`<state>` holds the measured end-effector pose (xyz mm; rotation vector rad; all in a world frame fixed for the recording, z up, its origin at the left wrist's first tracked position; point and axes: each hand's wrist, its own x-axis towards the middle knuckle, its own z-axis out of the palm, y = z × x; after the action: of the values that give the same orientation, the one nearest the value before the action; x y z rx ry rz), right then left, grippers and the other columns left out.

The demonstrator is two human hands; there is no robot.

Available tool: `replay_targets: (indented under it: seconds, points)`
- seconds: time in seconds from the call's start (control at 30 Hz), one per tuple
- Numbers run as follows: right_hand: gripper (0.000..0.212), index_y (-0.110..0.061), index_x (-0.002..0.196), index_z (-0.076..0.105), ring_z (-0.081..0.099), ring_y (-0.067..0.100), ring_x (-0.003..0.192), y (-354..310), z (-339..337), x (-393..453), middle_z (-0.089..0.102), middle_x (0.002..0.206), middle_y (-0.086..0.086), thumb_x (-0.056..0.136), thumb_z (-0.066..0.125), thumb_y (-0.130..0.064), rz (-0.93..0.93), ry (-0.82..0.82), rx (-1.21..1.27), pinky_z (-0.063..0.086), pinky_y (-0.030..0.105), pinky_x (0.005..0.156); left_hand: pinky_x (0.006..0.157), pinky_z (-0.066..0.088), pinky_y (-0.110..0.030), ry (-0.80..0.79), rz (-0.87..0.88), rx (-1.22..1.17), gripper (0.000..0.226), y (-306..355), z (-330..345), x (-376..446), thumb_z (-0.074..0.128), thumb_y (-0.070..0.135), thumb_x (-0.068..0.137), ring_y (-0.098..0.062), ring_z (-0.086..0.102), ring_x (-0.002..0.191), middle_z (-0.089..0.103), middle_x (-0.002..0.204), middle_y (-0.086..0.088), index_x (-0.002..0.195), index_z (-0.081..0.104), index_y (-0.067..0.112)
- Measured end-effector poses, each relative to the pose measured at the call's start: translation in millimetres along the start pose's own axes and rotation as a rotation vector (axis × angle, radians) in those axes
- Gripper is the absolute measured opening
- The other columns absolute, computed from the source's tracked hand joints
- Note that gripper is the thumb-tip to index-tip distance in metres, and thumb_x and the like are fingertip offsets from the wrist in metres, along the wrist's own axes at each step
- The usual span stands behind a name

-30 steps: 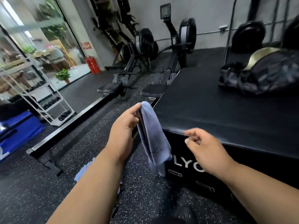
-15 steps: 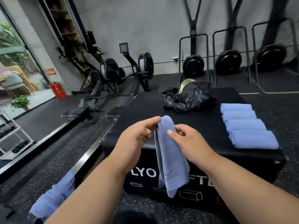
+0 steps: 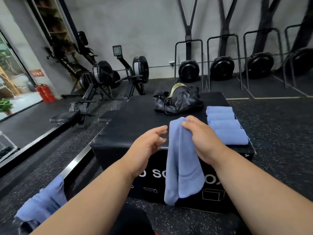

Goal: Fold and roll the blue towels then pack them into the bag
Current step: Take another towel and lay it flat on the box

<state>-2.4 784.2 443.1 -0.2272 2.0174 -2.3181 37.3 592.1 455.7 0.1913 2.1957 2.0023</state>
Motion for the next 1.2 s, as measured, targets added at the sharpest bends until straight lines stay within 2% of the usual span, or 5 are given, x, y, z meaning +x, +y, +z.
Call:
replay_targets:
  seconds: [0.5, 0.6, 0.83, 1.03, 1.2]
  points:
    - [0.022, -0.02, 0.086, 0.042, 0.045, 0.019, 0.086, -22.6, 2.6, -16.4, 0.042, 0.088, 0.009, 0.083, 0.063, -0.015, -0.039, -0.168, 0.452, 0.038, 0.035, 0.077, 0.071, 0.041, -0.032, 0.16, -0.516, -0.169, 0.05, -115.8, 0.8, -30.6, 0.043, 0.069, 0.1, -0.012, 0.056, 0.068, 0.065, 0.074, 0.007, 0.082, 0.064, 0.027]
    - [0.014, -0.018, 0.081, 0.045, 0.048, 0.017, 0.08, -22.1, 4.6, -19.8, 0.045, 0.083, 0.005, 0.088, 0.055, -0.012, -0.04, -0.177, 0.444, 0.04, 0.034, 0.074, 0.085, 0.046, -0.036, 0.17, -0.489, -0.406, 0.052, -115.9, -2.8, -25.0, 0.046, 0.06, 0.103, -0.018, 0.071, 0.106, 0.08, 0.11, -0.001, 0.123, 0.068, 0.018]
    - [0.015, -0.012, 0.089, 0.05, 0.048, 0.018, 0.082, -20.5, -9.4, -27.5, 0.044, 0.087, 0.009, 0.077, 0.058, -0.015, -0.058, -0.14, 0.416, 0.041, 0.034, 0.072, 0.077, 0.049, -0.03, 0.408, -0.279, -0.386, 0.036, -91.2, -19.2, -23.0, 0.063, 0.009, 0.095, -0.022, 0.06, 0.094, 0.074, 0.104, -0.006, 0.129, 0.066, 0.021]
    - [0.021, -0.007, 0.08, 0.062, 0.064, 0.026, 0.08, -11.6, -27.7, -33.8, 0.063, 0.084, 0.014, 0.094, 0.054, -0.021, 0.09, 0.012, 0.384, 0.049, 0.038, 0.074, 0.079, 0.05, -0.029, 0.414, -0.083, -0.221, 0.038, -46.3, -44.9, -21.7, 0.06, 0.005, 0.098, -0.017, 0.07, 0.099, 0.077, 0.116, -0.005, 0.128, 0.069, 0.026]
    - [0.033, 0.0, 0.117, 0.063, 0.063, 0.032, 0.105, -26.3, -37.8, -38.2, 0.062, 0.112, 0.025, 0.092, 0.059, -0.021, 0.003, 0.096, 0.451, 0.048, 0.045, 0.099, 0.083, 0.052, -0.027, 0.361, 0.096, -0.078, 0.036, -8.0, -58.4, -21.1, 0.061, 0.002, 0.1, -0.013, 0.07, 0.104, 0.077, 0.119, -0.004, 0.127, 0.07, 0.024]
